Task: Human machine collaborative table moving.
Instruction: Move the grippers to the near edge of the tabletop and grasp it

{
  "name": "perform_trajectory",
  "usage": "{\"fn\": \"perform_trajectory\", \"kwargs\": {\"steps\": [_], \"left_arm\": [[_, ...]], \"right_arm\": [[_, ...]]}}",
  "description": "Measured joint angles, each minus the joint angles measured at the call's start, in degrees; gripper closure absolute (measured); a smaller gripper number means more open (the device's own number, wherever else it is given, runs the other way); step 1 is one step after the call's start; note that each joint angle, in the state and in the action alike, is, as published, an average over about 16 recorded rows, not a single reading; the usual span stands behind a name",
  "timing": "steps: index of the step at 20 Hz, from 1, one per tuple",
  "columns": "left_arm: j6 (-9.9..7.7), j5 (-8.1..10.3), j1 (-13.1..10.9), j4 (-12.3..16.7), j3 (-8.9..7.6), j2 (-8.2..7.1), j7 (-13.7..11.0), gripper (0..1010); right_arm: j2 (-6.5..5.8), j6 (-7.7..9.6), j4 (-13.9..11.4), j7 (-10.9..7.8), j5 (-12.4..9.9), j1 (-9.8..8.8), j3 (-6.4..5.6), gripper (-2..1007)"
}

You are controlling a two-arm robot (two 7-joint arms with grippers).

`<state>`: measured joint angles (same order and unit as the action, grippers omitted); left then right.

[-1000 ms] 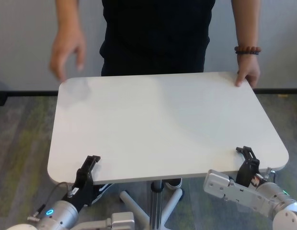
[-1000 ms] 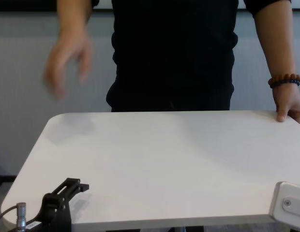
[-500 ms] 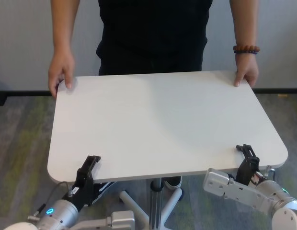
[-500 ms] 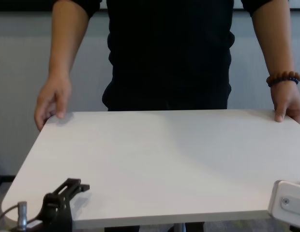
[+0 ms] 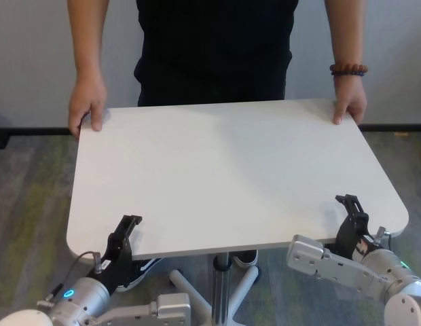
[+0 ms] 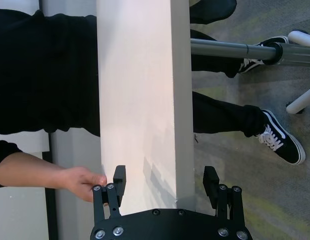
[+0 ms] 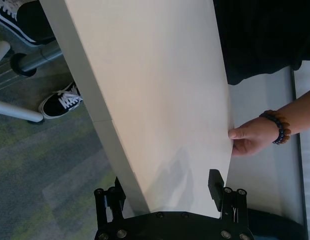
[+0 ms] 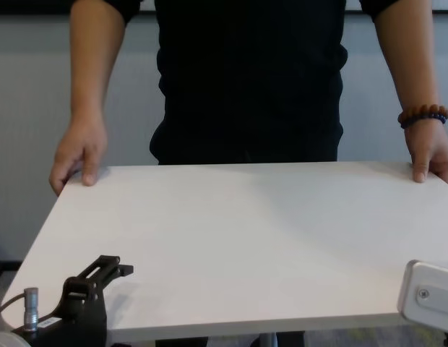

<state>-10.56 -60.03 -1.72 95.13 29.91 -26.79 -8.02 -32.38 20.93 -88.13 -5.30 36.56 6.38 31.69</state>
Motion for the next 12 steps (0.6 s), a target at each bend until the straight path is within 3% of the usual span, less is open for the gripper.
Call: {"fn": "perform_trajectory", "kwargs": {"steps": [12], "left_arm": [[-0.44, 0.03, -0.1, 1.2, -0.11, -0.28, -0.9, 9]], "right_arm": [[0.84, -0.31, -0.1, -1.06, 1.1, -0.35, -1.27, 0]]}}
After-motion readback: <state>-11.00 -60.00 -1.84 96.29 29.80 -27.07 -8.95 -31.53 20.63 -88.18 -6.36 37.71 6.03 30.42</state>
